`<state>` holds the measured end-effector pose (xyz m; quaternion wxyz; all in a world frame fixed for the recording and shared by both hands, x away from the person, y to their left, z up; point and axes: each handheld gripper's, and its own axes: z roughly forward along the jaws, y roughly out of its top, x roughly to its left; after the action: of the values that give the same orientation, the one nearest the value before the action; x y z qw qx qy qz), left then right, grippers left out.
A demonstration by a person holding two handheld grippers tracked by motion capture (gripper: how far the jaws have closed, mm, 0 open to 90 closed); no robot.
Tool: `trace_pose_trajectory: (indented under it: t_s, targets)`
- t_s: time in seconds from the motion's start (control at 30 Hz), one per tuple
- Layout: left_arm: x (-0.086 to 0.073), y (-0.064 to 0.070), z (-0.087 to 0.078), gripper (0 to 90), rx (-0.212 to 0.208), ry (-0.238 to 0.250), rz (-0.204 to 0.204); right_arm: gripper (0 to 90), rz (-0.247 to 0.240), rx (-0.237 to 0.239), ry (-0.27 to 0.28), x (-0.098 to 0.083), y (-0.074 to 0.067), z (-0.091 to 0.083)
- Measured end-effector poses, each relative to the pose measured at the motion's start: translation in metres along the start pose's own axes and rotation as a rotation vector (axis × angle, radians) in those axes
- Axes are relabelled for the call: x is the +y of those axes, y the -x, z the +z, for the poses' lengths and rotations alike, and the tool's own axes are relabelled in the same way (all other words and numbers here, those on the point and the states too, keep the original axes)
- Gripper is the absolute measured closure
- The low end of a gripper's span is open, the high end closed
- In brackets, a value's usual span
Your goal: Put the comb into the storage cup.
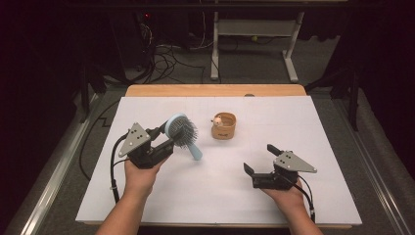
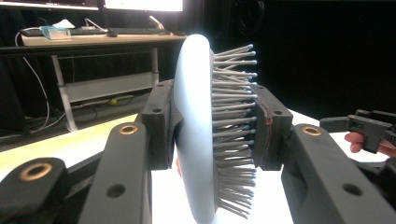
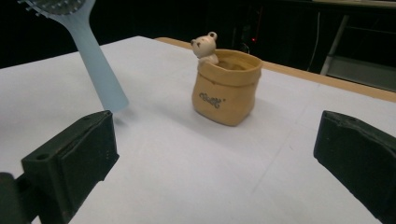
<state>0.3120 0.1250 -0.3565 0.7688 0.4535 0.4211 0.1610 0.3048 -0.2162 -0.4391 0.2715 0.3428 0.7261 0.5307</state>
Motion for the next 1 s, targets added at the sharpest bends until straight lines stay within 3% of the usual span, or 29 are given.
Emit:
trace_pose_trajectory:
  t_s: [0.63,1.0]
  targets:
    - [0.017,-0.017,-0.014,58.0,0.041,0.032,0.002,0.0,0.053,-0.109,0.031,-0.025,0.03,-0.044]
    - [0.022,-0.018,-0.007,57.9,0.013,0.026,-0.046,0.0,0.068,-0.117,0.023,-0.029,0.033,-0.044]
